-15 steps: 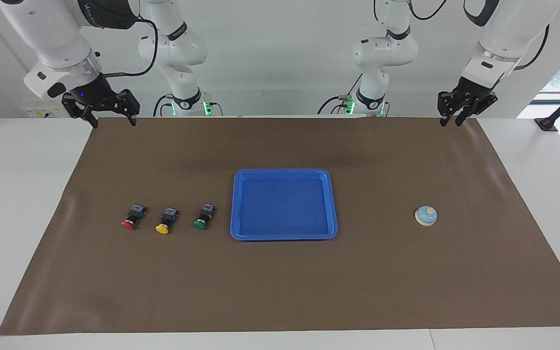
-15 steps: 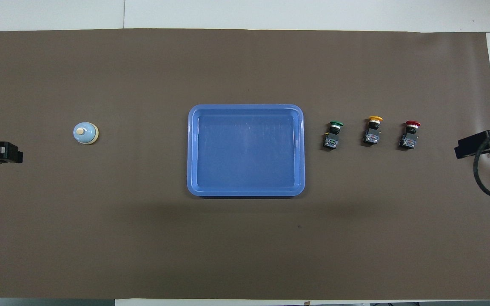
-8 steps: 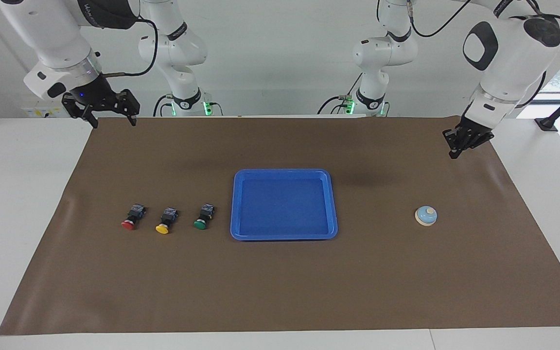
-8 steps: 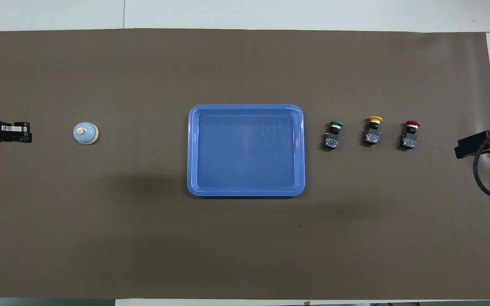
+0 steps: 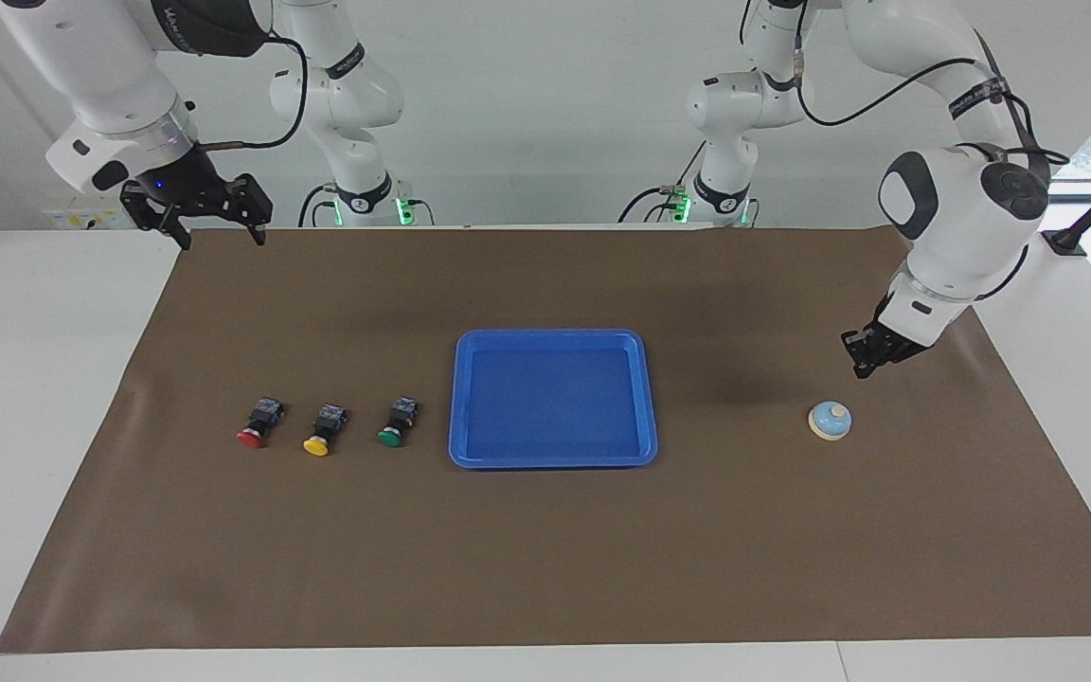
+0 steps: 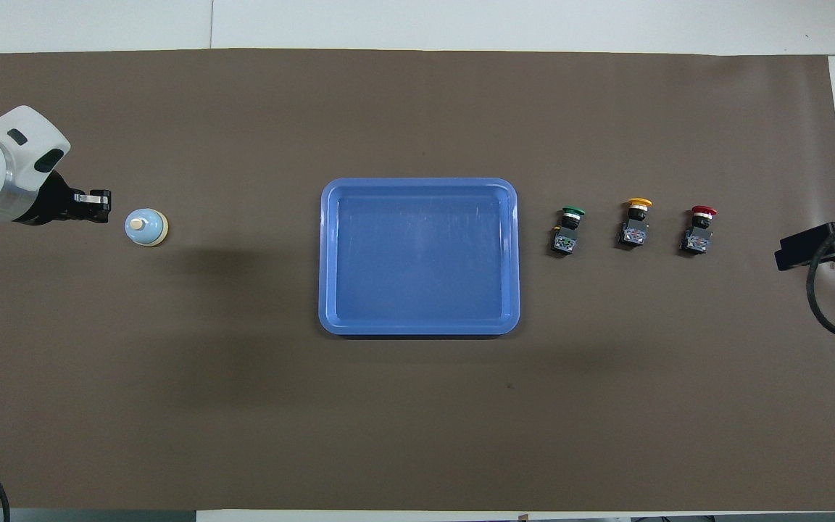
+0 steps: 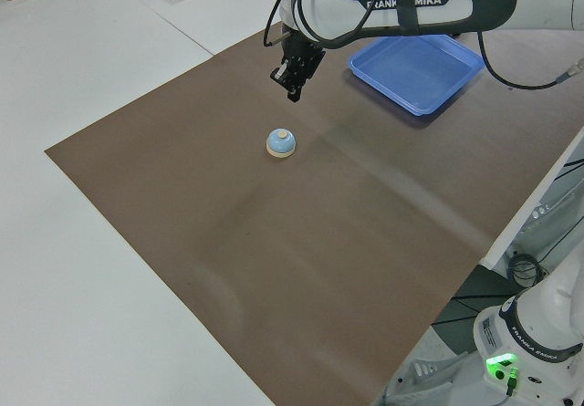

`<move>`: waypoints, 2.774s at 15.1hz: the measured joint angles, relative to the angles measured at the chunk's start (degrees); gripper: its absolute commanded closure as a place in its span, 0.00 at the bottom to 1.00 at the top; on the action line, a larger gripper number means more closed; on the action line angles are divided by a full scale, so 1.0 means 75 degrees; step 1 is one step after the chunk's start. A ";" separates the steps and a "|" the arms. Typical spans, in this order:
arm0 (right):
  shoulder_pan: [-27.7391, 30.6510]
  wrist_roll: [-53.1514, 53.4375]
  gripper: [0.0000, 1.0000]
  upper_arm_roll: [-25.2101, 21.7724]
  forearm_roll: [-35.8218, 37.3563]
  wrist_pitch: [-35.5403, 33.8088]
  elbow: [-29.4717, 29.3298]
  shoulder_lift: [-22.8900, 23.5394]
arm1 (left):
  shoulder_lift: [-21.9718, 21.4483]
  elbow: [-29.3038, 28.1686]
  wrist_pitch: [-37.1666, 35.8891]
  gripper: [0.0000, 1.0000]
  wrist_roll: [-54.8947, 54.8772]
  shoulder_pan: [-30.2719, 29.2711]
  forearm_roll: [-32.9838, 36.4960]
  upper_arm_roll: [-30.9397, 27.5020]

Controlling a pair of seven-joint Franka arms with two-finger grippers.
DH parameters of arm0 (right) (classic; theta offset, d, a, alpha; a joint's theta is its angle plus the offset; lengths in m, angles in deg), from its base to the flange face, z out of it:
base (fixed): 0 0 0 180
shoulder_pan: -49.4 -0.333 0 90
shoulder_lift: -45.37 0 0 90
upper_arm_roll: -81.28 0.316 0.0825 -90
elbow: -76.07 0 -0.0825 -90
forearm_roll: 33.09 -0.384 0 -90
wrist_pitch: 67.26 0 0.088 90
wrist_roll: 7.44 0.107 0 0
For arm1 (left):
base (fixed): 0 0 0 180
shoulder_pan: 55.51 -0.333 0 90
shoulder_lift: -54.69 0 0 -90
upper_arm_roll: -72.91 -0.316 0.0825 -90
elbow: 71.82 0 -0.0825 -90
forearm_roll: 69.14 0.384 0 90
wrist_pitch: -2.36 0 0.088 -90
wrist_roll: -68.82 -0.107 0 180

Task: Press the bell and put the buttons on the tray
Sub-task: 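Reach the left gripper to the bell and press down on it, then withdraw the left gripper while the right gripper reaches the buttons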

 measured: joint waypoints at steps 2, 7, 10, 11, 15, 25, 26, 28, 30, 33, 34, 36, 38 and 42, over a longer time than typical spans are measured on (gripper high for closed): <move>0.0000 0.0000 0.00 0.0000 0.0000 -0.0006 0.0000 0.0000 | 0.0185 -0.0323 0.0448 1.00 0.0000 0.0000 0.0000 0.0001; 0.0046 0.0000 0.00 -0.0002 0.0000 -0.0007 0.0000 0.0000 | 0.0356 -0.0791 0.1356 1.00 -0.0027 -0.0029 0.0000 -0.0014; 0.0070 0.0000 0.00 -0.0002 0.0000 -0.0007 0.0000 0.0000 | 0.0413 -0.1028 0.1663 1.00 -0.0037 -0.0042 0.0000 -0.0026; 0.0070 0.0000 0.00 -0.0002 0.0000 -0.0007 0.0000 0.0000 | 0.0456 -0.1046 0.1742 1.00 -0.0037 -0.0042 0.0000 -0.0026; 0.0070 0.0000 0.00 -0.0002 0.0000 -0.0007 0.0000 0.0000 | 0.0655 -0.1043 0.1917 1.00 -0.0038 -0.0042 0.0000 -0.0029; 0.0079 0.0000 0.00 -0.0002 0.0000 -0.0008 0.0000 0.0000 | 0.0337 -0.0030 0.0099 1.00 -0.0038 -0.0047 0.0000 -0.0051; 0.0079 0.0000 0.00 -0.0002 0.0000 -0.0008 0.0000 0.0000 | 0.0074 0.0187 -0.0435 1.00 -0.0038 -0.0048 0.0000 -0.0056; 0.0078 0.0000 0.00 0.0000 0.0000 -0.0008 0.0000 0.0000 | -0.0600 0.0406 -0.1291 1.00 -0.0037 -0.0060 0.0000 -0.0071; 0.0064 0.0013 0.00 0.0012 0.0000 -0.0008 0.0004 -0.0001 | -0.1302 0.0433 -0.1957 0.59 -0.0037 -0.0089 0.0000 -0.0096; 0.0041 0.0291 0.00 0.0056 0.0000 -0.0006 0.0046 -0.0011 | -0.2128 0.0437 -0.2736 0.00 -0.0037 -0.0128 0.0000 -0.0097; 0.0022 0.0360 0.00 0.0077 0.0000 0.0027 0.0074 -0.0018 | -0.2302 0.0446 -0.2953 0.00 -0.0038 -0.0128 0.0000 -0.0089; -0.0075 0.0401 0.00 0.0122 -0.0001 0.0409 0.0293 -0.0072 | -0.2481 0.0506 -0.3222 0.00 -0.0038 -0.0127 0.0000 -0.0026; -0.0285 0.0622 0.00 0.0148 -0.0001 0.0828 0.0689 -0.0160 | -0.2494 0.0635 -0.3325 0.00 -0.0038 -0.0125 0.0000 0.0034; -0.0835 0.1460 0.00 0.0197 -0.0001 0.1653 0.1425 -0.0218 | -0.2476 0.0811 -0.3771 0.00 -0.0038 -0.0125 0.0000 0.0051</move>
